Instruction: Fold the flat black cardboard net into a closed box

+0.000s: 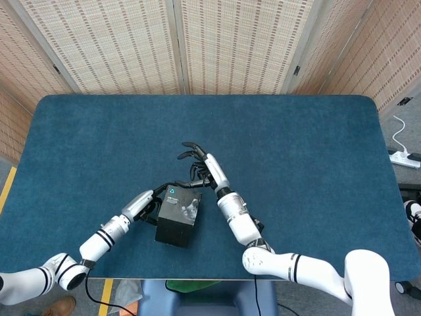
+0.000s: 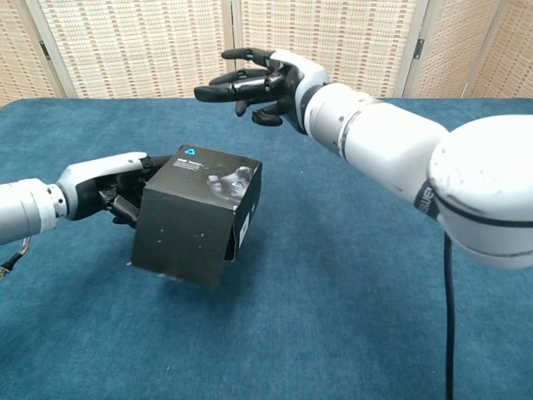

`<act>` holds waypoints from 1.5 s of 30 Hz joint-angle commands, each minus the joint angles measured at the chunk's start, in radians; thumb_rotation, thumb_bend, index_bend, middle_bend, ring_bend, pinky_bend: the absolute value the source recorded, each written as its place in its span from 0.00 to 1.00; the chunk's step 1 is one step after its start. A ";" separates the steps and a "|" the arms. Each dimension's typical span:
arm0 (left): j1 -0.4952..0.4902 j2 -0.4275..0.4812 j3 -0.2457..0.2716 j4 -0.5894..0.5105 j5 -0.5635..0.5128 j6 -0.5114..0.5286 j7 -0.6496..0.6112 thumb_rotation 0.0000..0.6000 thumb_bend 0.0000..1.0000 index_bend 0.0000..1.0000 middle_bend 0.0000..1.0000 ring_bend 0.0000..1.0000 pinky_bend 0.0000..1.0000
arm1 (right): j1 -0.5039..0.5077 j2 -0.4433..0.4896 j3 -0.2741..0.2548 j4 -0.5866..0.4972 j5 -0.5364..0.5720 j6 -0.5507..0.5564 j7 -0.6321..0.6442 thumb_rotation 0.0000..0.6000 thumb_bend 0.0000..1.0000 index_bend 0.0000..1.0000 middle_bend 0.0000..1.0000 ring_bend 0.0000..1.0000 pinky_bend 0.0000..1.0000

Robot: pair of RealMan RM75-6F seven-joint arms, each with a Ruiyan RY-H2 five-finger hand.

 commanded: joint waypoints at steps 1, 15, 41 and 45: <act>0.002 -0.004 -0.017 -0.006 -0.034 -0.036 0.023 1.00 0.23 0.53 0.52 0.69 0.92 | -0.013 0.037 -0.042 -0.052 -0.004 -0.007 -0.048 1.00 0.00 0.18 0.33 0.68 1.00; 0.030 -0.039 -0.113 -0.090 -0.344 -0.150 0.303 1.00 0.23 0.40 0.47 0.71 0.93 | 0.018 0.025 -0.224 -0.071 -0.151 0.100 -0.366 1.00 0.00 0.21 0.37 0.71 1.00; 0.105 0.004 -0.103 -0.235 -0.386 0.031 0.791 1.00 0.18 0.00 0.06 0.71 0.95 | 0.006 -0.090 -0.311 0.056 -0.294 0.215 -0.562 1.00 0.00 0.21 0.37 0.71 1.00; 0.117 0.051 -0.082 -0.266 -0.374 0.051 0.878 1.00 0.18 0.00 0.04 0.71 0.95 | 0.010 -0.113 -0.314 0.080 -0.303 0.220 -0.601 1.00 0.00 0.21 0.37 0.71 1.00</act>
